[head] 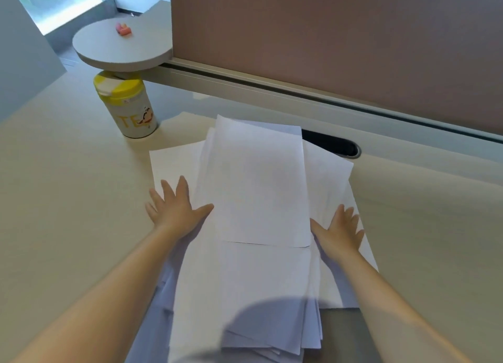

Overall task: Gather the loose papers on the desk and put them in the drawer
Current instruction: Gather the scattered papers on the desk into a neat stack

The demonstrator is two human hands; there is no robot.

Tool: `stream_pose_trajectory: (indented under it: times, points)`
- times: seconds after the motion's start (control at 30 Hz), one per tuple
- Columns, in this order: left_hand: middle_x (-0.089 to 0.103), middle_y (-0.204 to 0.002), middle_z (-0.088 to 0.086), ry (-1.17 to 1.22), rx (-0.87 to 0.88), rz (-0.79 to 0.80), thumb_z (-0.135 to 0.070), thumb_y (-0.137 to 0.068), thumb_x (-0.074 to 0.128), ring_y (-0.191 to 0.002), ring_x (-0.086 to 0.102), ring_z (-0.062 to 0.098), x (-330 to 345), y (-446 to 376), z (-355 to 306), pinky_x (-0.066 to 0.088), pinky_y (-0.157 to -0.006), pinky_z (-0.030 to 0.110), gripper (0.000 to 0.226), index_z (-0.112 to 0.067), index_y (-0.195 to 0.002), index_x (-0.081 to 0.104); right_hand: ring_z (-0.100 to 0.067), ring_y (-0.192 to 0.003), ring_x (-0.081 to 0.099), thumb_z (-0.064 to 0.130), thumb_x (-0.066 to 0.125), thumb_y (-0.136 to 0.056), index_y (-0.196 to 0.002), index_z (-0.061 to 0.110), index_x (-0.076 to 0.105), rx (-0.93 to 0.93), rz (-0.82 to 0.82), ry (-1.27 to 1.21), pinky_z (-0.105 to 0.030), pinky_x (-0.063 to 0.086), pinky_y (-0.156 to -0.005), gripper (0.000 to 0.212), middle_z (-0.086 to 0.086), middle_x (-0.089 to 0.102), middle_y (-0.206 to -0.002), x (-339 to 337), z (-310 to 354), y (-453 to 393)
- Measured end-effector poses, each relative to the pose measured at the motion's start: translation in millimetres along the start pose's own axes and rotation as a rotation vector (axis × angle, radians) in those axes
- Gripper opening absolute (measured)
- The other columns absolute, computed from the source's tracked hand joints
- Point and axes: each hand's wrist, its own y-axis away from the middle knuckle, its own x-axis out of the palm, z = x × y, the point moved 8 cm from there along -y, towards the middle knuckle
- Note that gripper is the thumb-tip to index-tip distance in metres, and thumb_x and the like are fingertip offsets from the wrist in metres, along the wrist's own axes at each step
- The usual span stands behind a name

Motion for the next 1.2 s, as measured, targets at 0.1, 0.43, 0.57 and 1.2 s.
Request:
stream_pose_trajectory:
  times: [0.1,0.43,0.57,1.2]
  points:
    - [-0.002,-0.160,0.008,-0.001,0.086,0.001,-0.052,-0.083,0.051,-0.147,-0.008,0.031,-1.3,-8.9,-5.1,0.001,-0.117,0.050,0.091,-0.019,-0.149,-0.002,-0.020,-0.144,-0.017,0.050,0.043,-0.088,-0.147,0.016,-0.011,-0.082,0.098,-0.254,-0.039,-0.010,-0.118,0.087,-0.002,-0.013,-0.158,10.0,23.3,-1.6]
    - [0.048,-0.137,0.016,0.133,0.080,-0.148,-0.037,-0.073,0.068,-0.124,0.044,0.038,-31.0,-12.7,11.1,0.040,-0.098,0.045,0.079,-0.010,-0.137,0.032,-0.019,-0.133,0.037,0.034,0.035,-0.096,-0.141,0.013,0.033,-0.092,0.174,-0.757,-0.029,0.028,-0.108,0.050,0.001,0.041,-0.143,10.2,56.3,-5.1]
    - [0.032,-0.143,0.018,0.237,-0.227,-0.118,-0.042,-0.072,0.069,-0.130,0.030,0.039,-29.1,3.4,33.6,0.033,-0.103,0.048,0.087,-0.007,-0.139,0.026,-0.030,-0.133,0.035,0.037,0.049,-0.088,-0.138,0.005,0.034,-0.049,-0.025,-0.149,-0.040,0.032,-0.105,0.062,-0.011,0.039,-0.145,-7.2,39.8,1.0]
    - [0.056,-0.092,0.012,0.380,-0.138,-0.063,-0.019,-0.077,0.065,-0.082,0.051,0.029,-22.9,23.9,41.7,0.036,-0.063,0.031,0.030,-0.006,-0.096,0.045,-0.038,-0.104,0.053,0.005,0.049,-0.086,-0.106,-0.006,0.056,-0.027,-0.131,-0.415,-0.037,0.045,-0.083,0.024,-0.021,0.056,-0.112,-19.6,29.4,23.0]
